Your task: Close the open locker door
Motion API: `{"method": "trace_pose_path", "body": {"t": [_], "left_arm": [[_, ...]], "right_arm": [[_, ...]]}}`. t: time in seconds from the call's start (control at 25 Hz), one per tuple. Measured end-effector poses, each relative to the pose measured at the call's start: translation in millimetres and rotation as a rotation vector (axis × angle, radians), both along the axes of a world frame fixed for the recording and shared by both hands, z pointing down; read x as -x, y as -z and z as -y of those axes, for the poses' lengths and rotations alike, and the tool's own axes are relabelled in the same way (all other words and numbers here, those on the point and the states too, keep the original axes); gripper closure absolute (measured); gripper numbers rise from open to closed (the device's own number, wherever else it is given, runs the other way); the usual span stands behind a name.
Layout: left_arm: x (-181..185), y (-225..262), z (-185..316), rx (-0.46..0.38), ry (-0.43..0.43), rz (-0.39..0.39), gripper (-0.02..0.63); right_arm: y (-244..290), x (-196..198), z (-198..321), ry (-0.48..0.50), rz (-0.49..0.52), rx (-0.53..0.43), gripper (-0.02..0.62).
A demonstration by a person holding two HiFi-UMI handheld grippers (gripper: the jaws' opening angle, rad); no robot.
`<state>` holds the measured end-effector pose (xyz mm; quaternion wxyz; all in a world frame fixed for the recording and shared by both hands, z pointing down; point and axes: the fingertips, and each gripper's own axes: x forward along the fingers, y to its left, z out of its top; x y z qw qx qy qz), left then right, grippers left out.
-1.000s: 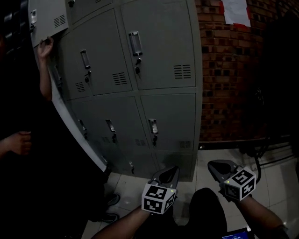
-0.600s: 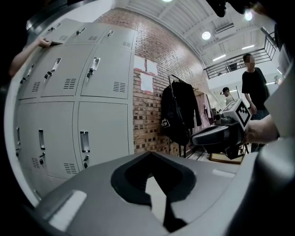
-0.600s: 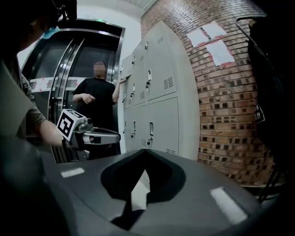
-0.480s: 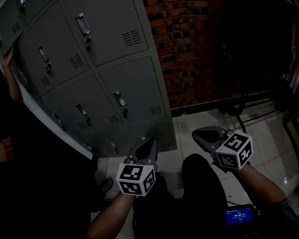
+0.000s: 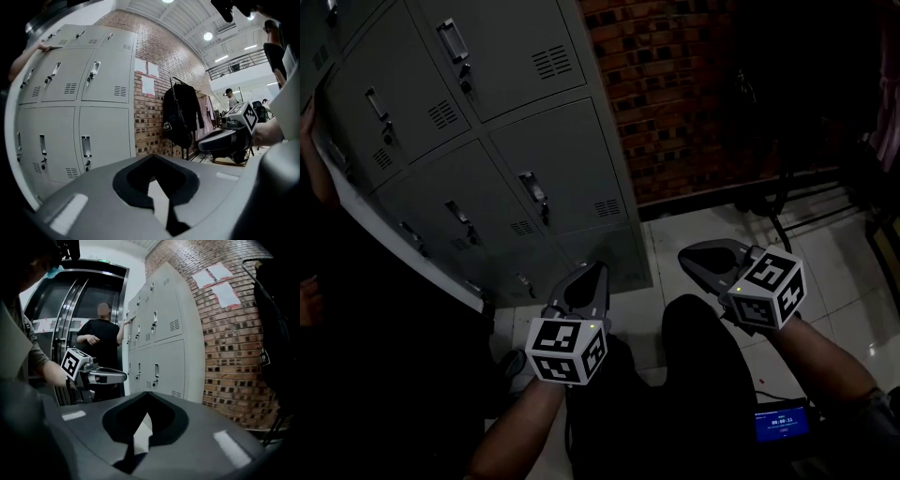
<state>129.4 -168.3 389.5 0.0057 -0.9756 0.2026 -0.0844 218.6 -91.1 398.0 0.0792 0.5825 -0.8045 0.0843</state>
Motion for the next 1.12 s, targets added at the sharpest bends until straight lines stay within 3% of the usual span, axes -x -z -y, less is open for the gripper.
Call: {"method": "trace_pose_path", "body": {"t": [1.12], "left_arm": [[4.4,-2.9,-3.9,-0.011,-0.001,0.032,0.606]], "right_arm": [[-2.3,3.7,-2.9,-0.003,-0.015,0.012,0.589]]}}
